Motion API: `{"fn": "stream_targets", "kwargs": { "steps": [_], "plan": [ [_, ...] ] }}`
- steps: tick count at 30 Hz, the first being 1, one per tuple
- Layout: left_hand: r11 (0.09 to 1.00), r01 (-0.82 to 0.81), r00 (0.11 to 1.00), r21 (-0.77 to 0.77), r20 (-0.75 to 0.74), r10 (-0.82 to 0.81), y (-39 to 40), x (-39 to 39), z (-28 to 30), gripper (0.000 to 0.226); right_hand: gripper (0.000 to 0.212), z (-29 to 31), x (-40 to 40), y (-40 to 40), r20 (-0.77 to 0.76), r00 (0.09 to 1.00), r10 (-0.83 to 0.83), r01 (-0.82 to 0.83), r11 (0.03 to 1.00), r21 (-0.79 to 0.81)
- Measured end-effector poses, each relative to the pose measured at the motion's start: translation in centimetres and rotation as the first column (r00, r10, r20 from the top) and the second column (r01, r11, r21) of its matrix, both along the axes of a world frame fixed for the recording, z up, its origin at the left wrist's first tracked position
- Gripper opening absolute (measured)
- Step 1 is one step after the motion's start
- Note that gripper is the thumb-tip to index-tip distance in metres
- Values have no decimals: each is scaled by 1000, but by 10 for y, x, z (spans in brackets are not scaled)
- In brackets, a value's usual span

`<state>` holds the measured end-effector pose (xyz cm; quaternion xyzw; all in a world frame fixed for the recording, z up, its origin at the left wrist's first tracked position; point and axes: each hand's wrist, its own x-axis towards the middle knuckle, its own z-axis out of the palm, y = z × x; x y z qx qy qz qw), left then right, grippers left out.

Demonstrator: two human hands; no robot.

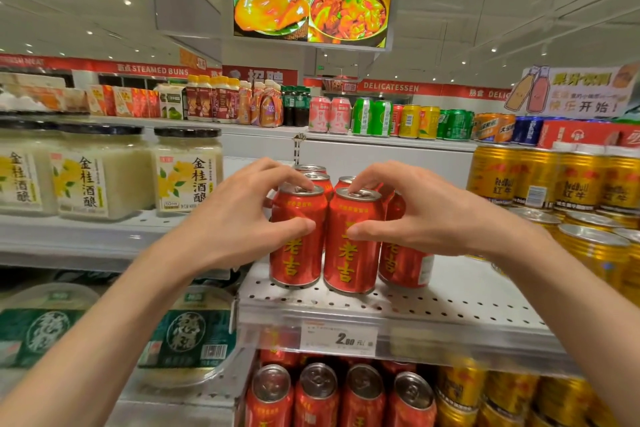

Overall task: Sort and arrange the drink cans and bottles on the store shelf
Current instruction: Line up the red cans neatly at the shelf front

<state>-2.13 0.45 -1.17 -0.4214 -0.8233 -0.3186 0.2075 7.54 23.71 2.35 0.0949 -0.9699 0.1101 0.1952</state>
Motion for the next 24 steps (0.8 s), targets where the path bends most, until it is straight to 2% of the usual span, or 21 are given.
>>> {"fn": "stream_targets", "kwargs": {
  "steps": [3,7,12,14,20,24],
  "plan": [
    [1000,8,1000,-1,3,-8,0,0,0,47,57,-4,-1,0,-10,1000,8,-9,999,-33],
    [996,-51,997,-70,-62,47,0,0,-1,54,61,2,9,6,11,1000,16,-15,998,-53],
    [988,-68,981,-141,-192,40,11,8,5,65,74,5,18,36,33,975,-221,219,975,44],
    [985,-44,975,-170,-224,5,25,11,10,67,74,-3,17,38,64,965,-255,254,967,28],
    [973,-35,987,-228,-159,-2,49,5,8,75,62,-3,22,47,96,992,-80,99,971,-217],
    [976,-35,987,-215,-164,-1,47,4,6,74,60,-7,23,48,103,995,-11,39,962,-272]
  ]
}}
